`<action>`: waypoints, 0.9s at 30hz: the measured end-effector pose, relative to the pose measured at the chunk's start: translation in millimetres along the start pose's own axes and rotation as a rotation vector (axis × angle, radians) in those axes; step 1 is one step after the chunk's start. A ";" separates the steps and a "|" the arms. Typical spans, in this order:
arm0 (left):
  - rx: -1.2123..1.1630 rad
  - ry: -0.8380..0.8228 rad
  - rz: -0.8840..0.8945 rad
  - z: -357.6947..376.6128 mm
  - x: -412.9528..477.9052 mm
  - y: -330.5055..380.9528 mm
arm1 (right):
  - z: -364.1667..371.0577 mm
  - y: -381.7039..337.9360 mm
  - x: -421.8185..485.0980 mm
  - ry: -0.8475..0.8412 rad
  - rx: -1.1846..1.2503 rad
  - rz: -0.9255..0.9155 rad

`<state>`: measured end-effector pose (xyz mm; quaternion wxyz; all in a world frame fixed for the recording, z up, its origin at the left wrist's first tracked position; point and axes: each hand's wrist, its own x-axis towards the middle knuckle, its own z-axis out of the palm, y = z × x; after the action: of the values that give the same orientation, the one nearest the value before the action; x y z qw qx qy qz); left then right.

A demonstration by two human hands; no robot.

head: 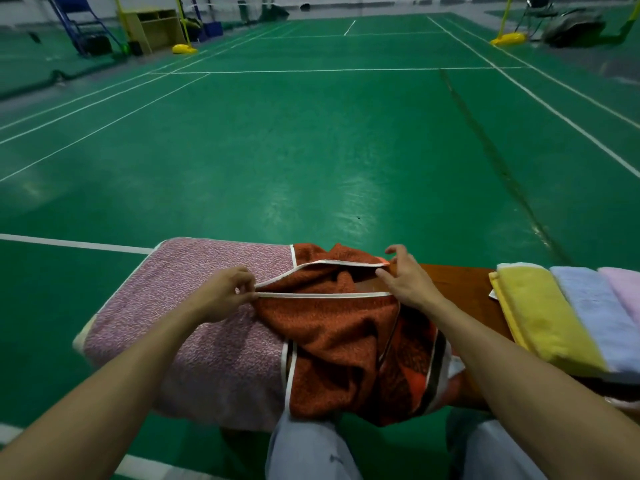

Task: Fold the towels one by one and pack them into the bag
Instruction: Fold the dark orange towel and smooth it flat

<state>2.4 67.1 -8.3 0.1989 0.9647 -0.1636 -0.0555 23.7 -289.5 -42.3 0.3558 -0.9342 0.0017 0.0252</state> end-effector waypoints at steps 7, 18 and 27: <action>-0.021 0.013 -0.002 -1.4 -3.3 -0.6 | -5.9 -2.4 6.1 -0.269 -0.101 -0.078; 0.001 0.110 -0.035 17.5 4.1 27.4 | -39.7 17.6 -31.8 -0.196 -0.177 0.005; -0.076 0.126 -0.077 27.6 6.7 42.2 | -67.8 56.3 -82.1 -0.283 -0.131 0.069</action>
<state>-8.4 18.1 -16.9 0.2430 0.9636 -0.1113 -0.0084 -56.4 -377.9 -25.2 0.2898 -0.9419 -0.0180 0.1686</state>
